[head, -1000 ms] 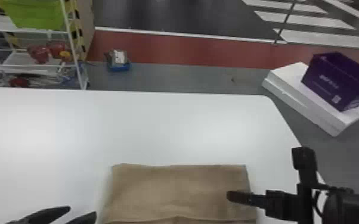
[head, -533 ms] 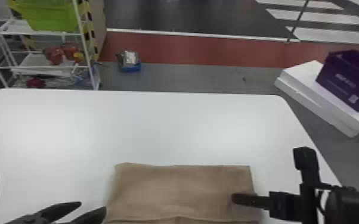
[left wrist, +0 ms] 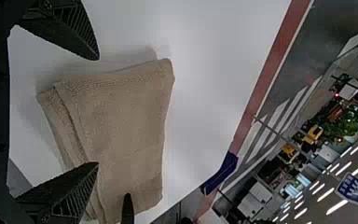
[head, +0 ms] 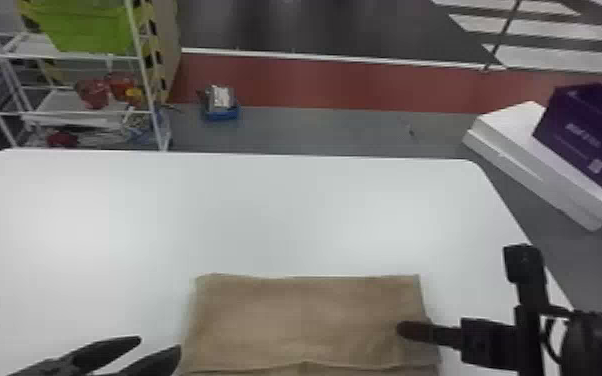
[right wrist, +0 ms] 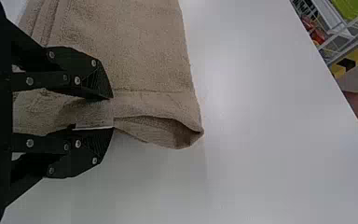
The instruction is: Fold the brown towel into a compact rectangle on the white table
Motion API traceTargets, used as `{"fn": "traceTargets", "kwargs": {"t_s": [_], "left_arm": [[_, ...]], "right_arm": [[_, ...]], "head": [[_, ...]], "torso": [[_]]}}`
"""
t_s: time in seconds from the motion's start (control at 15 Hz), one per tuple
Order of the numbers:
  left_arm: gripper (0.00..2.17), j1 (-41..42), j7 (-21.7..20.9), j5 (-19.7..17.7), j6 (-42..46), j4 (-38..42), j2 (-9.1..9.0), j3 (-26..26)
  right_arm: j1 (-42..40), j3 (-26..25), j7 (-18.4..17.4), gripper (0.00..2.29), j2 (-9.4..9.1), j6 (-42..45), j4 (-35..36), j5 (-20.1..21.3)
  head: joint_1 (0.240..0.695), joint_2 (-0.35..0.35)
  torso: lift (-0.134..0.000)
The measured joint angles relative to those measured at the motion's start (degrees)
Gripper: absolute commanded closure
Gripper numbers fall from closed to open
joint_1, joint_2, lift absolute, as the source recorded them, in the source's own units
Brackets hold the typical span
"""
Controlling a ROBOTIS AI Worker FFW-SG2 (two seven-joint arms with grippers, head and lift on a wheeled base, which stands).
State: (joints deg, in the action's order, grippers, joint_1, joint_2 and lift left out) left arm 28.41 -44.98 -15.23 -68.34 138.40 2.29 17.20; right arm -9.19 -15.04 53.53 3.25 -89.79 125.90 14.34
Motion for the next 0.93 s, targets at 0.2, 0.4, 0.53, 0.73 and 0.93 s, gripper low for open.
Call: {"fn": "traceTargets", "kwargs": {"t_s": [0.2,0.4,0.53,0.73,0.93], "left_arm": [[0.30,0.2,-0.3,-1.8,0.0,-0.1,-0.13,0.0],[0.35,0.2,-0.7,-1.4,1.5,-0.7,-0.02,-4.0],[0.35,0.3,-1.2,-0.9,5.6,-2.2,0.00,-7.4],[0.35,0.4,-2.1,0.1,18.2,-6.6,0.20,-11.6],[0.47,-0.3,-3.2,0.0,23.1,-9.5,0.26,-13.0]], "right_arm": [[-0.6,-1.3,1.2,1.65,1.22,0.0,0.6,-0.8],[-0.8,-1.5,1.2,1.65,1.48,0.0,0.8,-0.8],[-0.9,-1.6,1.2,1.65,1.49,0.0,0.6,-0.9],[-1.2,-2.1,1.2,1.65,1.49,0.0,0.6,-1.2],[-1.4,-2.4,1.2,1.65,1.49,0.0,0.6,-1.8]], "head": [[0.695,-0.168],[0.695,-0.217],[0.695,-0.249],[0.695,-0.295],[0.695,-0.309]], "torso": [[-0.123],[-0.123],[-0.123],[-0.123],[-0.123]]}}
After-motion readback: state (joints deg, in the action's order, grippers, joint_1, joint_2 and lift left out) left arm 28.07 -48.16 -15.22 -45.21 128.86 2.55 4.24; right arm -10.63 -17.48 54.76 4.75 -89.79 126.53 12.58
